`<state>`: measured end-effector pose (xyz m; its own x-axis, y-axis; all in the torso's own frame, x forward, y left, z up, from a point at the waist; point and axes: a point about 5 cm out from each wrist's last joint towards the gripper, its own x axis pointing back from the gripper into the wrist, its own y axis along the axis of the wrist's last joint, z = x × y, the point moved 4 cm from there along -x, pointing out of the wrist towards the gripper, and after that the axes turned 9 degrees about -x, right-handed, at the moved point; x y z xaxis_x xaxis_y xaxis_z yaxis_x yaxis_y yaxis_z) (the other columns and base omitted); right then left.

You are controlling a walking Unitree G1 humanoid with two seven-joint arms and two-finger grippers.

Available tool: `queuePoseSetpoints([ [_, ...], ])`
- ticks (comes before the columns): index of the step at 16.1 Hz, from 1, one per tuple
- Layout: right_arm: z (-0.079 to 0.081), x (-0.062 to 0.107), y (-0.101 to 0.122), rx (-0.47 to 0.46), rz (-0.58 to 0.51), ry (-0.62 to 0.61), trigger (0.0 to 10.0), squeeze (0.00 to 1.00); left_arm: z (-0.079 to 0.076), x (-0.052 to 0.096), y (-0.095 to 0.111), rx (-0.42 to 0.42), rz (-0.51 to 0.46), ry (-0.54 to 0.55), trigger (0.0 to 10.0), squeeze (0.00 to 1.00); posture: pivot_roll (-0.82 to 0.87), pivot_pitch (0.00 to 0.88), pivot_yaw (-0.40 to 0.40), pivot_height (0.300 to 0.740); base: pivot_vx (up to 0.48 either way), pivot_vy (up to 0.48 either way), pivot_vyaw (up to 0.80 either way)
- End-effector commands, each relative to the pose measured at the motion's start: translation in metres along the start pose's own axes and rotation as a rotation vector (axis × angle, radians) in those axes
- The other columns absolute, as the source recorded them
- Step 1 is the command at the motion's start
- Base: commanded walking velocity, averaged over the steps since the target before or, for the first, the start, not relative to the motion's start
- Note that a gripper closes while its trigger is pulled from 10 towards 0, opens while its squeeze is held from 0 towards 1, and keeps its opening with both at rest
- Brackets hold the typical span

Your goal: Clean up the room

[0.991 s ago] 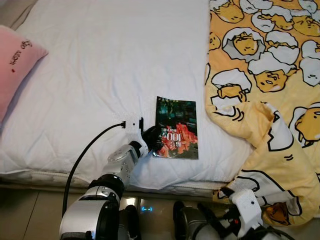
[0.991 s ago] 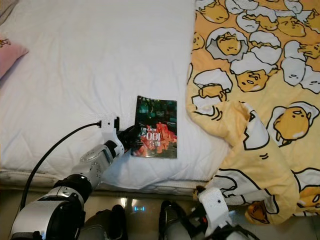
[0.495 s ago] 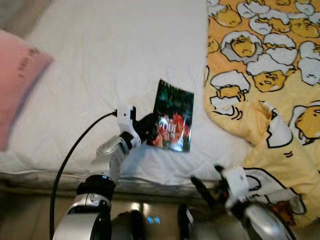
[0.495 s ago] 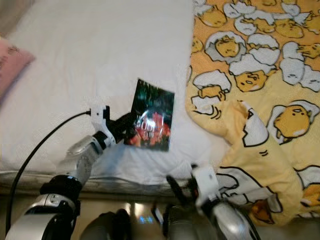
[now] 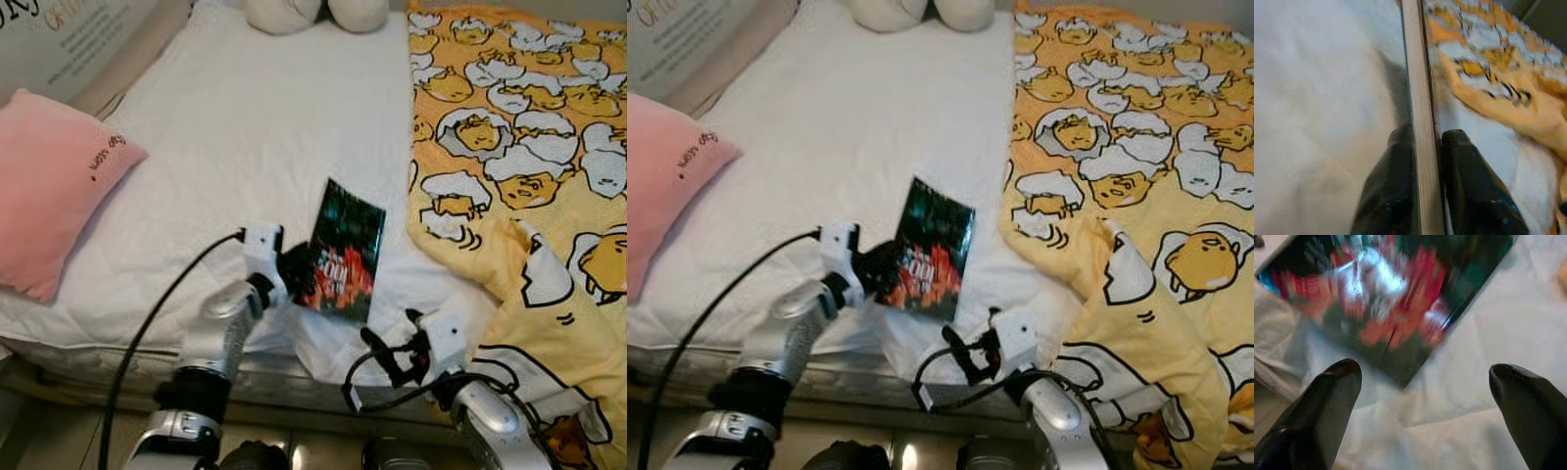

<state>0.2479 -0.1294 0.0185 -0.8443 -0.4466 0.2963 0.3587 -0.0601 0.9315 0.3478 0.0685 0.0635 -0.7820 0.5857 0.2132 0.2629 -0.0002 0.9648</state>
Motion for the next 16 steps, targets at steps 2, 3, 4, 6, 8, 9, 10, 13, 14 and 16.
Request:
queuePoseSetpoints([
  [2,-0.005,0.005,-0.005,0.014,0.018,-0.005,10.0,0.0,-0.004,-0.009,-0.014,0.022,0.063,0.01,10.0,1.0,-0.2,0.042,0.038,0.74,0.0,0.0,0.0],
  [3,-0.007,0.007,-0.007,0.023,0.031,-0.003,10.0,0.0,-0.005,-0.016,-0.016,0.043,0.078,0.027,10.0,1.0,-0.2,0.045,0.033,0.74,0.0,0.0,0.0],
  [4,-0.008,0.007,-0.007,0.029,0.034,-0.004,10.0,0.0,-0.007,-0.02,-0.016,0.061,0.081,0.031,10.0,1.0,-0.21,0.047,0.03,0.74,0.0,0.0,0.0],
  [6,-0.012,0.009,-0.008,0.043,0.046,-0.003,10.0,0.0,-0.007,-0.03,-0.014,0.054,0.096,0.069,10.0,0.0,-0.22,0.05,0.025,0.74,0.0,0.0,0.0],
  [8,-0.012,0.01,-0.009,0.051,0.052,-0.002,10.0,0.0,-0.005,-0.032,-0.013,0.051,0.097,0.084,10.0,0.0,-0.23,0.05,0.026,0.74,0.0,0.0,0.0],
  [9,-0.012,0.011,-0.01,0.052,0.052,-0.001,10.0,0.0,-0.003,-0.032,-0.013,0.053,0.093,0.096,10.0,0.0,-0.23,0.05,0.026,0.74,0.0,0.0,0.0],
  [10,-0.013,0.012,-0.01,0.053,0.054,-0.002,10.0,0.0,0.0,-0.031,-0.014,0.048,0.094,0.108,1.8,0.0,-0.23,0.046,0.024,0.74,0.0,0.0,0.0],
  [13,-0.013,0.011,-0.012,0.056,0.062,0.002,10.0,0.0,0.01,-0.029,-0.011,0.05,0.064,0.142,0.0,0.0,-0.23,0.045,0.023,0.74,0.0,0.0,0.0],
  [14,-0.013,0.01,-0.012,0.057,0.064,0.003,10.0,0.0,0.012,-0.028,-0.01,0.053,0.056,0.149,0.0,0.0,-0.22,0.047,0.02,0.74,0.0,0.0,0.0],
  [16,-0.012,0.009,-0.013,0.059,0.067,0.008,10.0,0.0,0.013,-0.028,-0.009,0.059,0.047,0.143,0.0,0.0,-0.22,0.048,0.02,0.74,0.0,0.0,0.0],
])
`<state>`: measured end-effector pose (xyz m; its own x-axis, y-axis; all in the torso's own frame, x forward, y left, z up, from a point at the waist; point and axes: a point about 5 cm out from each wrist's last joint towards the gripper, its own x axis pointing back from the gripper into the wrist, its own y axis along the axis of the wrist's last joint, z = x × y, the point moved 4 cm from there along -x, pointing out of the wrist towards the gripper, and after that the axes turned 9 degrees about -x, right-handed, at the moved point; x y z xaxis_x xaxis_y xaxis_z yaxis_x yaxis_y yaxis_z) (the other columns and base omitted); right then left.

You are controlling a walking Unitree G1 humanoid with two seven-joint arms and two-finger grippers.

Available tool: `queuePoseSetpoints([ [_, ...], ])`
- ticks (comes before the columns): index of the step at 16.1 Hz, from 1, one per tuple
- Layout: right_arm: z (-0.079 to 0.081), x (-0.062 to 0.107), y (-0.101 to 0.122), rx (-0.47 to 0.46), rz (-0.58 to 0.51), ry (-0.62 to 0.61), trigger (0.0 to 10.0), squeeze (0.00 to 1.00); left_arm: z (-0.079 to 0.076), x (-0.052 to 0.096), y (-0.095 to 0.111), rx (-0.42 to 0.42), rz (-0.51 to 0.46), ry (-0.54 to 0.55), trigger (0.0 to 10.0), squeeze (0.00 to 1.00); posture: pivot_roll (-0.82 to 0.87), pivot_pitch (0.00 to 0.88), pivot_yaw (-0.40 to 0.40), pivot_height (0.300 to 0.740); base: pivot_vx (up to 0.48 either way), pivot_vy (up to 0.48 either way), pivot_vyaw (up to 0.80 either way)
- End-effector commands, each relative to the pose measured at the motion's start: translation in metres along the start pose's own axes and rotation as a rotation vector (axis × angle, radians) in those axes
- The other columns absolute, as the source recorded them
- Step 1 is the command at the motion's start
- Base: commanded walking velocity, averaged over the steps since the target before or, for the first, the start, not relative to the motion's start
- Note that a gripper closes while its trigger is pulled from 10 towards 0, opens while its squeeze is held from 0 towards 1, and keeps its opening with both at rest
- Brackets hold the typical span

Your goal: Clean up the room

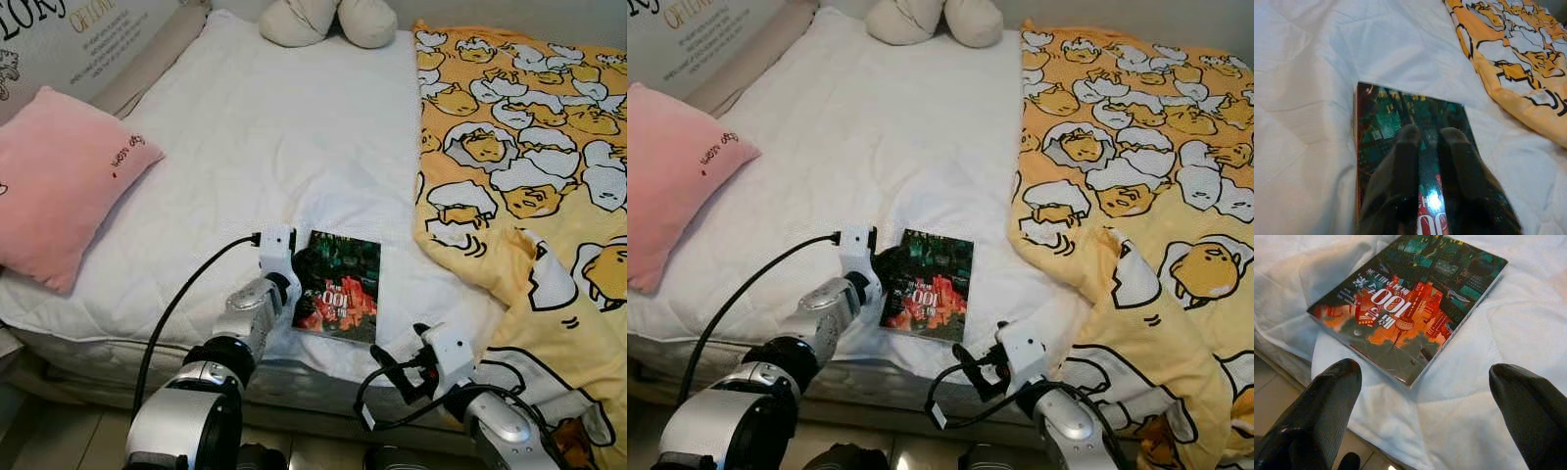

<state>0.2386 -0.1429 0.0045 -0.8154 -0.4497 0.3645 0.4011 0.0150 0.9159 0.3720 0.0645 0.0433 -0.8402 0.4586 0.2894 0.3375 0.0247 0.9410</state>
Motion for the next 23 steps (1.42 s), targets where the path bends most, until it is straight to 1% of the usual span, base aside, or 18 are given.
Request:
queuePoseSetpoints([
  [1,-0.001,-0.001,0.003,0.014,-0.005,0.007,10.0,0.0,0.0,-0.002,0.004,-0.004,-0.005,0.0,0.0,0.0,-0.21,0.049,0.021,0.74,0.0,0.0,0.0],
  [2,-0.001,-0.001,0.002,0.015,-0.003,0.006,10.0,0.0,0.003,-0.002,0.005,-0.017,-0.001,0.016,0.0,0.0,-0.22,0.048,0.026,0.74,0.0,0.0,0.0],
  [3,-0.001,0.0,0.002,0.016,-0.01,-0.003,10.0,0.0,0.011,-0.001,0.009,-0.06,-0.001,0.062,3.2,0.0,-0.22,0.05,0.029,0.74,0.0,0.0,0.0],
  [4,-0.003,0.001,0.006,0.023,-0.037,-0.024,10.0,0.0,0.023,0.002,0.02,-0.161,-0.041,0.115,10.0,1.0,-0.22,0.052,0.032,0.74,0.0,0.0,0.0],
  [5,-0.004,0.002,0.007,0.028,-0.047,-0.033,10.0,0.0,0.025,0.003,0.024,-0.198,-0.06,0.125,10.0,1.0,-0.22,0.052,0.033,0.74,0.0,0.0,0.0],
  [7,-0.017,0.008,0.014,0.036,-0.107,-0.13,10.0,0.0,0.037,0.015,0.035,-0.353,-0.153,0.181,10.0,1.0,-0.22,0.05,0.041,0.74,0.0,0.0,0.0],
  [9,-0.02,0.004,0.016,-0.02,-0.114,-0.155,10.0,0.0,0.044,0.024,0.034,-0.311,-0.203,0.23,10.0,1.0,-0.21,0.048,0.043,0.74,0.0,0.0,0.0],
  [10,-0.017,-0.002,0.019,-0.032,-0.115,-0.13,10.0,0.0,0.047,0.031,0.044,-0.298,-0.273,0.259,10.0,1.0,-0.2,0.049,0.045,0.74,0.0,0.0,0.0],
  [11,-0.015,-0.004,0.02,-0.035,-0.117,-0.119,10.0,0.0,0.047,0.034,0.05,-0.311,-0.307,0.265,10.0,1.0,-0.19,0.048,0.046,0.74,0.0,0.0,0.0],
  [12,-0.013,-0.012,0.025,-0.071,-0.125,-0.108,10.0,0.0,0.039,0.044,0.068,-0.359,-0.402,0.249,10.0,1.0,-0.18,0.046,0.047,0.74,0.0,0.0,0.0],
  [13,-0.015,-0.019,0.029,-0.139,-0.138,-0.112,10.0,1.0,0.023,0.056,0.081,-0.421,-0.479,0.198,10.0,1.0,-0.15,0.044,0.051,0.74,0.0,0.0,0.0],
  [14,-0.016,-0.022,0.029,-0.175,-0.137,-0.117,10.0,1.0,0.015,0.062,0.084,-0.448,-0.5,0.17,10.0,1.0,-0.15,0.044,0.051,0.74,0.0,0.0,0.0],
  [15,-0.017,-0.027,0.026,-0.243,-0.116,-0.128,10.0,1.0,-0.003,0.071,0.083,-0.494,-0.519,0.108,10.0,1.0,-0.13,0.05,0.05,0.74,0.0,0.0,0.0],
  [16,-0.013,-0.032,0.017,-0.305,-0.071,-0.124,10.0,1.0,-0.021,0.081,0.073,-0.5,-0.508,0.053,10.0,1.0,-0.12,0.057,0.048,0.74,0.0,0.0,0.0],
  [18,-0.01,-0.036,0.012,-0.336,-0.057,-0.122,10.0,1.0,-0.026,0.084,0.065,-0.484,-0.488,0.052,10.0,1.0,-0.11,0.066,0.047,0.74,0.0,0.0,0.0],
  [20,-0.006,-0.043,0.008,-0.34,-0.036,-0.129,10.0,1.0,-0.032,0.085,0.067,-0.48,-0.478,0.035,10.0,1.0,-0.09,0.074,0.047,0.74,0.0,0.0,0.0],
  [21,-0.006,-0.046,0.005,-0.34,-0.022,-0.15,10.0,0.0,-0.033,0.085,0.069,-0.481,-0.47,0.024,10.0,0.0,-0.09,0.074,0.047,0.74,0.0,0.0,0.0],
  [23,-0.005,-0.049,0.002,-0.353,-0.011,-0.16,10.0,0.0,-0.032,0.087,0.071,-0.485,-0.458,0.024,10.0,0.0,-0.09,0.082,0.056,0.74,0.0,0.0,0.0],
])
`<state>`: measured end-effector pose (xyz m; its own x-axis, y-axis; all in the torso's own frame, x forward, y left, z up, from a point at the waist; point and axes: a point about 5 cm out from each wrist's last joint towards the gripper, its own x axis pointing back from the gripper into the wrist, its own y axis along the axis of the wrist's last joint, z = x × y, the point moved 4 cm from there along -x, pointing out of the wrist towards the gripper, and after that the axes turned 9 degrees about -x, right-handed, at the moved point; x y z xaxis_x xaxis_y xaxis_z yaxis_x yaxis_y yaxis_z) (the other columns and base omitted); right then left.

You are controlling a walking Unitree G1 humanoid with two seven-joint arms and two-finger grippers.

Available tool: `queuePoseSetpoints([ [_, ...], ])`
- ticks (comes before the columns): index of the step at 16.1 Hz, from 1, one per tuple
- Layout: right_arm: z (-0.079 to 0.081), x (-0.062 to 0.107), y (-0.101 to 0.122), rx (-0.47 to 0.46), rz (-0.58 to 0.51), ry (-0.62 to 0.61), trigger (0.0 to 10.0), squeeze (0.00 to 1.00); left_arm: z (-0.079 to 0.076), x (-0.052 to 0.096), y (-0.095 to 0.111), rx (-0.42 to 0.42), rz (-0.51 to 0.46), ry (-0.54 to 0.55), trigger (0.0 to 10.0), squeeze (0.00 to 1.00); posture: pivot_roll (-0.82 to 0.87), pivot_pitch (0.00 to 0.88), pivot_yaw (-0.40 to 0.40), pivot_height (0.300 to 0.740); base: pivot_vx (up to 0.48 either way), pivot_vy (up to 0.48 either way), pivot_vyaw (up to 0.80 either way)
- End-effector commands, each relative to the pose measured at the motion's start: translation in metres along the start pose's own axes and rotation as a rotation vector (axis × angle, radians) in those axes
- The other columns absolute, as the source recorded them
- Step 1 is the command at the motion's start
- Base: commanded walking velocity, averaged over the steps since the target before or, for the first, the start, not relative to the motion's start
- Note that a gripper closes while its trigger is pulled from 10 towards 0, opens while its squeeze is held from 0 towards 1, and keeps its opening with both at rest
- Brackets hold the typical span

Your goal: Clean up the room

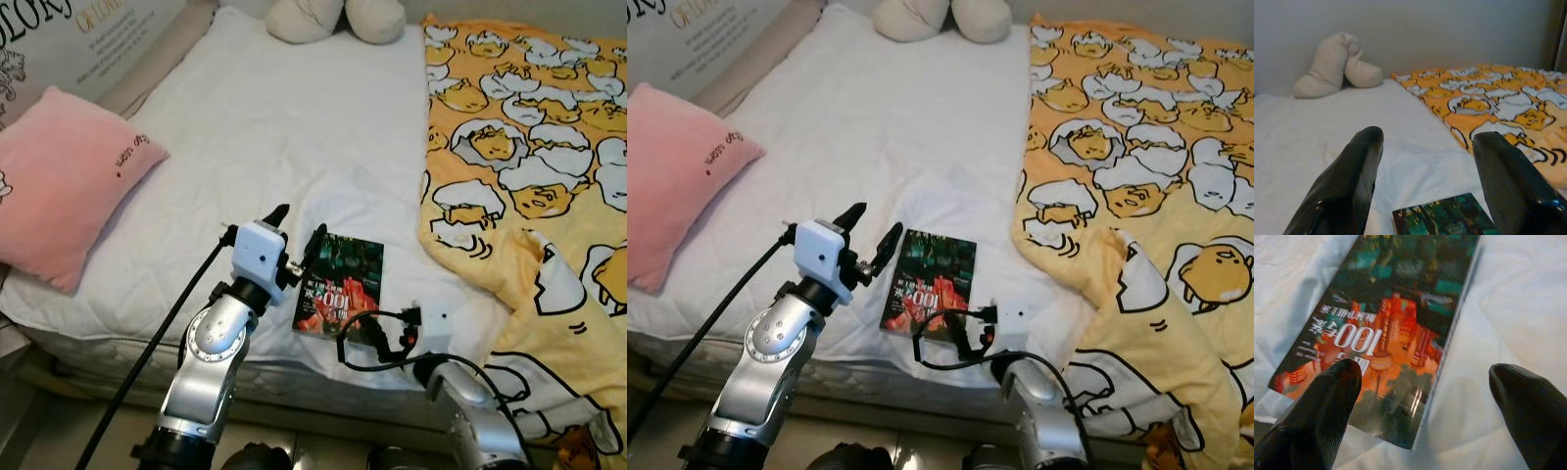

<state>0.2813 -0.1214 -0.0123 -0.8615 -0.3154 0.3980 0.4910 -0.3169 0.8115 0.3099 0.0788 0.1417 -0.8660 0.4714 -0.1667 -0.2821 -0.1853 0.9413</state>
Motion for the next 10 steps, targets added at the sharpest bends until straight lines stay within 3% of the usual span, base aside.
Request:
queuePoseSetpoints([
  [1,-0.001,-0.002,-0.005,-0.048,0.014,-0.018,10.0,0.0,-0.001,0.003,0.001,-0.003,0.015,-0.016,10.0,0.0,-0.09,0.086,0.059,0.74,0.0,0.0,0.0],
  [3,0.003,-0.006,-0.014,-0.123,0.045,-0.015,10.0,0.0,-0.007,0.006,0.004,-0.02,0.004,-0.068,10.0,0.0,-0.08,0.094,0.067,0.74,0.0,0.0,0.0],
  [4,0.006,-0.01,-0.025,-0.211,0.091,-0.018,10.0,0.0,-0.02,0.014,-0.002,-0.155,0.033,-0.197,10.0,0.0,-0.08,0.099,0.073,0.74,0.0,0.0,0.0],
  [5,0.006,-0.011,-0.028,-0.228,0.1,-0.022,10.0,0.0,-0.022,0.016,-0.007,-0.196,0.055,-0.225,10.0,0.0,-0.08,0.099,0.073,0.74,0.0,0.0,0.0],
  [8,0.011,-0.011,-0.033,-0.259,0.127,0.0,10.0,0.0,-0.003,0.022,-0.016,-0.237,0.125,-0.2,10.0,0.0,-0.06,0.103,0.07,0.74,0.0,0.0,0.0],
  [10,0.014,-0.011,-0.035,-0.258,0.132,0.011,10.0,0.0,0.0,0.023,-0.017,-0.241,0.132,-0.194,10.0,0.0,-0.06,0.103,0.07,0.74,0.0,0.0,0.0],
])
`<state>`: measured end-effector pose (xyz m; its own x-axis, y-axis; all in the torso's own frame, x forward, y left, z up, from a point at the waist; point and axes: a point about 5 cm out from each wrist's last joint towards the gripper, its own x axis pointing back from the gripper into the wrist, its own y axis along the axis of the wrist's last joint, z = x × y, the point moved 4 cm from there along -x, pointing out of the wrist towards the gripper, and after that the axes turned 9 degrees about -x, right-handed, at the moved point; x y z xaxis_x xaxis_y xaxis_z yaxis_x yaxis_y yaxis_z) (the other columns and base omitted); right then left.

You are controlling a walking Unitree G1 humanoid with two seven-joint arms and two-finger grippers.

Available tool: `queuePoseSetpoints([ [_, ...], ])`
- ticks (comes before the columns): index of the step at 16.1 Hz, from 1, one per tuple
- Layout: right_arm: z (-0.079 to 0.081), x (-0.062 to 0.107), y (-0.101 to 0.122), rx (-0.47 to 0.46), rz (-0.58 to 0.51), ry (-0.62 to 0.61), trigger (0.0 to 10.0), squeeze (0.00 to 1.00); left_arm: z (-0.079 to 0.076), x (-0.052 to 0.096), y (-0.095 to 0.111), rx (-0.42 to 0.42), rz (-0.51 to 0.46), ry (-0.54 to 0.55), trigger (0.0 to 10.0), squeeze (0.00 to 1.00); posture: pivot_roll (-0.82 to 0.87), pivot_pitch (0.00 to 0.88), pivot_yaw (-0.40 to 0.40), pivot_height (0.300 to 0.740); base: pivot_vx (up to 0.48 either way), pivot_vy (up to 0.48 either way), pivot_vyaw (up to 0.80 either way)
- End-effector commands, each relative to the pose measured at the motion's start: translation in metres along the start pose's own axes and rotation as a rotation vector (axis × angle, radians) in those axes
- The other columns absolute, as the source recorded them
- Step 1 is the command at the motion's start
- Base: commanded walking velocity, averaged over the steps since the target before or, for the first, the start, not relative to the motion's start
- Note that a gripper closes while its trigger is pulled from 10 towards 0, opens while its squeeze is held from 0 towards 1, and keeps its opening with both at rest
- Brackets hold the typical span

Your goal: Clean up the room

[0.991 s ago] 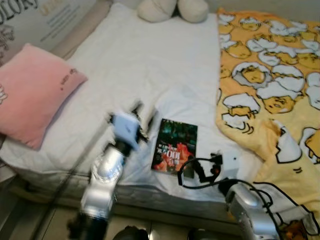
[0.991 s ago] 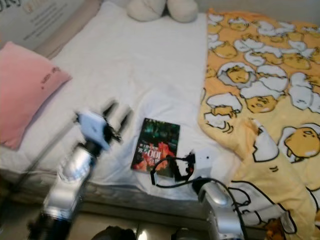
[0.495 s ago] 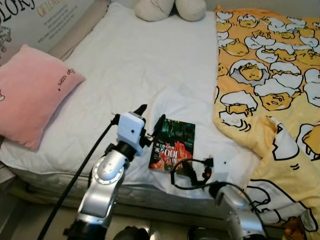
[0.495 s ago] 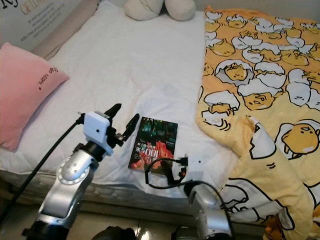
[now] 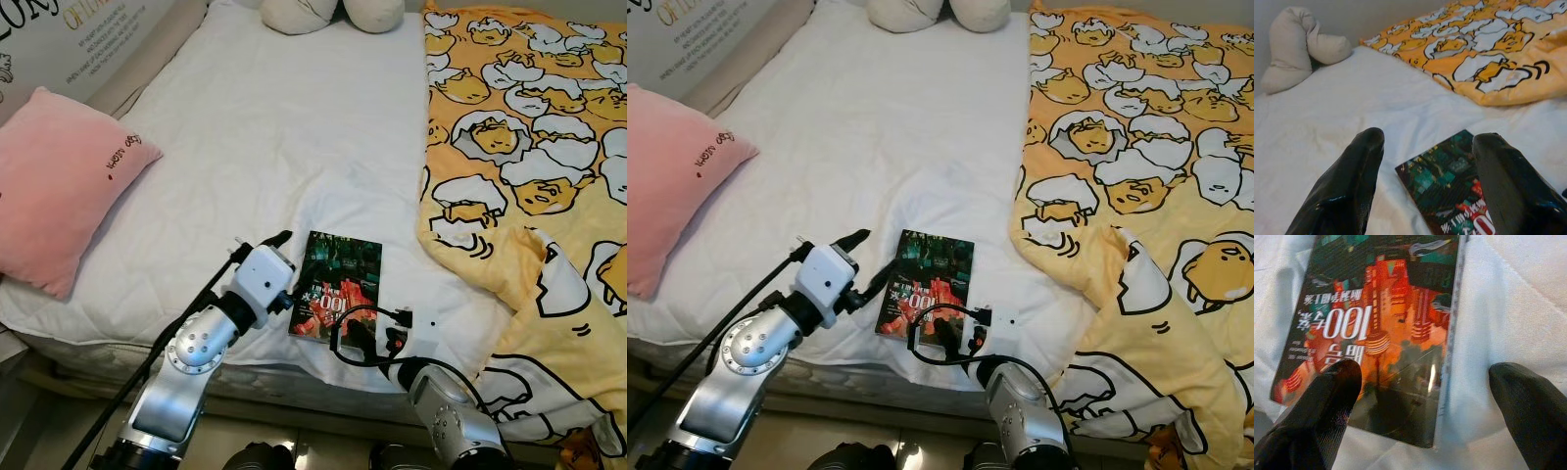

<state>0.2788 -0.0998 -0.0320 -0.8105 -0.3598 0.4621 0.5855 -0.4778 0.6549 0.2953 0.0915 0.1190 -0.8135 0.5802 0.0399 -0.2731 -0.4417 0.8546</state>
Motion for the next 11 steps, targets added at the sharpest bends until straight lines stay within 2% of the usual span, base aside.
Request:
queuePoseSetpoints([
  [1,0.006,0.0,-0.015,-0.014,0.05,0.03,10.0,0.0,0.005,0.003,0.002,-0.015,0.006,0.012,10.0,0.0,-0.06,0.103,0.063,0.74,0.0,0.0,0.0],
  [3,0.013,0.002,-0.015,0.047,0.039,0.053,10.0,0.0,0.005,0.003,0.002,-0.02,0.012,0.014,10.0,0.0,-0.05,0.103,0.059,0.74,0.0,0.0,0.0],
  [4,0.014,0.006,-0.01,0.18,0.001,0.052,10.0,0.0,0.004,0.004,0.003,-0.012,0.008,0.019,10.0,0.0,-0.05,0.103,0.055,0.74,0.0,0.0,0.0],
  [6,0.019,0.012,-0.009,0.316,-0.039,0.069,10.0,0.0,0.0,0.004,0.003,0.001,0.005,0.016,10.0,0.0,-0.06,0.104,0.054,0.74,0.0,0.0,0.0],
  [10,0.033,0.014,-0.015,0.326,-0.042,0.127,10.0,0.0,-0.005,0.006,0.002,0.004,0.012,-0.003,10.0,0.0,-0.05,0.105,0.058,0.74,0.0,0.0,0.0],
  [11,0.031,0.013,-0.016,0.304,-0.036,0.117,10.0,0.0,-0.005,0.006,0.001,0.005,0.016,-0.004,10.0,0.0,-0.05,0.106,0.059,0.74,0.0,0.0,0.0],
])
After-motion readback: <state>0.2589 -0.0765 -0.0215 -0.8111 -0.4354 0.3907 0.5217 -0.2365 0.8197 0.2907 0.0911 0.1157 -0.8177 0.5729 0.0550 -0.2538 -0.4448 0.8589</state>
